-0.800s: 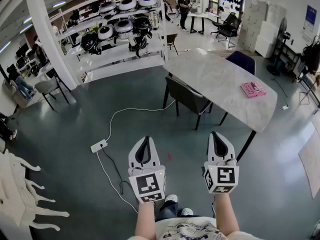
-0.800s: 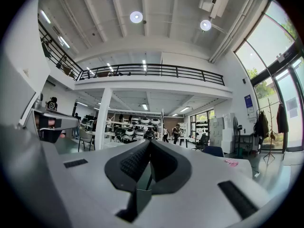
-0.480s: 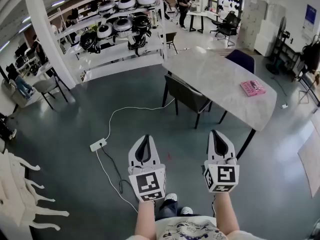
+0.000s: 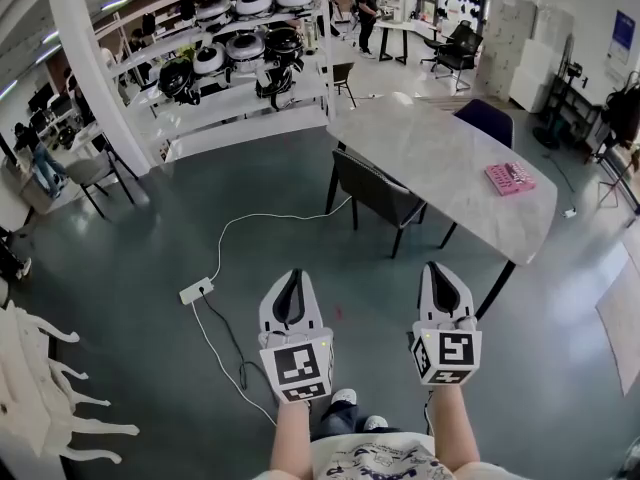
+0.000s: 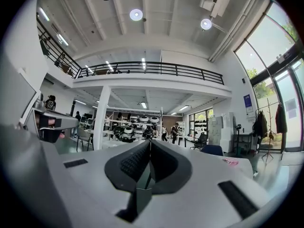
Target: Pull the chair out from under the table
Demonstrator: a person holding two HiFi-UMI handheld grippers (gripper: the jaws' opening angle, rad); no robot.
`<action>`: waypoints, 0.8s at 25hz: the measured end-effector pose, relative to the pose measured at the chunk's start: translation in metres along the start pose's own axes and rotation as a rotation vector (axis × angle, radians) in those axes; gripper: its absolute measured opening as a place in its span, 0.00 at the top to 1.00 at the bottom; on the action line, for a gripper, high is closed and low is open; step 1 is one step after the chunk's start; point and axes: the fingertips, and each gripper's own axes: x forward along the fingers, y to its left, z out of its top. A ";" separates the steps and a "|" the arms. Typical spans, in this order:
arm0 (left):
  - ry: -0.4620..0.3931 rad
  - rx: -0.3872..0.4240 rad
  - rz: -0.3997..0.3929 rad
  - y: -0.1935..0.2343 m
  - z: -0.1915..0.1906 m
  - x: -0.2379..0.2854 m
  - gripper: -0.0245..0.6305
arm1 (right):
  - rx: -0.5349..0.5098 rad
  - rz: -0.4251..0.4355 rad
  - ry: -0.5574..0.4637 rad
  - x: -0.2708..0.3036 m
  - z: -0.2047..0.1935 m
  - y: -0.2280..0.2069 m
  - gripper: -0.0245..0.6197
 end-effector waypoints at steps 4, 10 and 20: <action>-0.002 -0.044 -0.023 0.012 -0.001 0.021 0.80 | -0.010 0.015 0.008 0.021 -0.002 0.007 0.85; 0.006 -0.065 -0.065 0.040 -0.013 0.052 0.63 | 0.009 0.058 0.025 0.054 -0.010 0.034 0.66; 0.029 -0.082 -0.075 0.053 -0.028 0.098 0.63 | -0.005 0.057 0.061 0.092 -0.023 0.031 0.60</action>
